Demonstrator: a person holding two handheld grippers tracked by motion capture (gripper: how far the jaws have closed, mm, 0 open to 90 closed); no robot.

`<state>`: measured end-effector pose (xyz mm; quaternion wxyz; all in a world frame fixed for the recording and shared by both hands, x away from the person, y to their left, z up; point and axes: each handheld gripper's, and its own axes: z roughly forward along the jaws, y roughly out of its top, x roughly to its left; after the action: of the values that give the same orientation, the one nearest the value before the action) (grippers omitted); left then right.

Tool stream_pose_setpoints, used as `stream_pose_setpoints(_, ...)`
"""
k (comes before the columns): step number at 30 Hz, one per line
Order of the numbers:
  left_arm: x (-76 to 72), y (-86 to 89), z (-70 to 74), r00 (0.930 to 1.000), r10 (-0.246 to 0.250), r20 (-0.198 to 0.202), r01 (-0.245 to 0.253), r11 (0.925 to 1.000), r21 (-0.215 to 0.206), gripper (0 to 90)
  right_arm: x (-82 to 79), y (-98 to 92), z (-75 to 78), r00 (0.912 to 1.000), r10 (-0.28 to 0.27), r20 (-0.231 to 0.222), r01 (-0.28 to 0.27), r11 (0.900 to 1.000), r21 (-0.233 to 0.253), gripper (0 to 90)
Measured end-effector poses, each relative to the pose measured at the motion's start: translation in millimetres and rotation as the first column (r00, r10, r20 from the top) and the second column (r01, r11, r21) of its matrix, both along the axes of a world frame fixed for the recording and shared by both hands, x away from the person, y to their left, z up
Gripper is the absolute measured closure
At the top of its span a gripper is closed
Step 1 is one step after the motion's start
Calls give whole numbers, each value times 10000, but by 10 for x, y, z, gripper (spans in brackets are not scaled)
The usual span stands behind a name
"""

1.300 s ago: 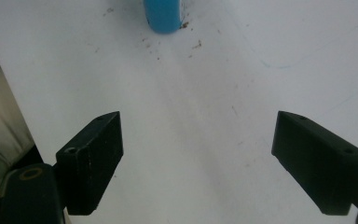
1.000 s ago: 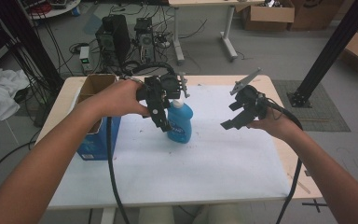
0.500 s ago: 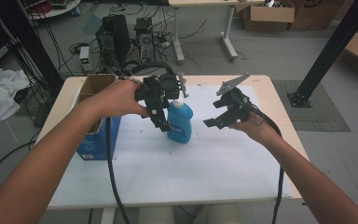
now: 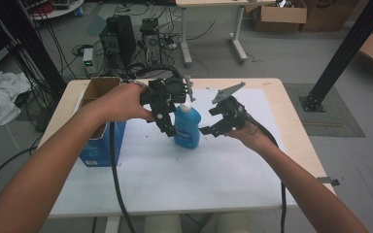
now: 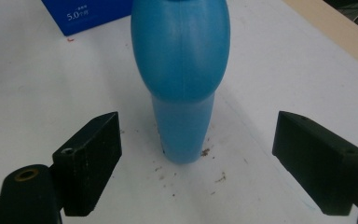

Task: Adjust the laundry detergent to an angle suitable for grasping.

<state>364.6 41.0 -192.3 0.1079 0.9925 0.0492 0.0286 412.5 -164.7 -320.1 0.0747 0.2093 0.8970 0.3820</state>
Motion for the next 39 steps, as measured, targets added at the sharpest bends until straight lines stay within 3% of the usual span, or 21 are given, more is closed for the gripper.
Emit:
stream_pose_setpoints(4,4,8,1,10000,10,-25,-10,10000,42,221,38,14,-39,10000,-1,-1,1,9982,602,154)
stream_pose_setpoints(9,11,17,-5,10000,23,-34,-23,10000,61,221,70,64,-108,9999,-13,-158,26,9968,805,153)
stream_pose_setpoints(13,15,20,-6,9999,60,-87,-59,10000,67,221,82,130,-129,9999,110,29,-112,9961,874,153)
stream_pose_setpoints(29,29,30,-9,10000,44,-57,-43,9999,99,222,134,368,-264,10000,73,45,-78,9907,1356,156)
stream_pose_setpoints(39,24,43,-9,10000,63,-31,-63,10000,68,221,128,412,-278,9998,165,122,-184,9830,1826,290)
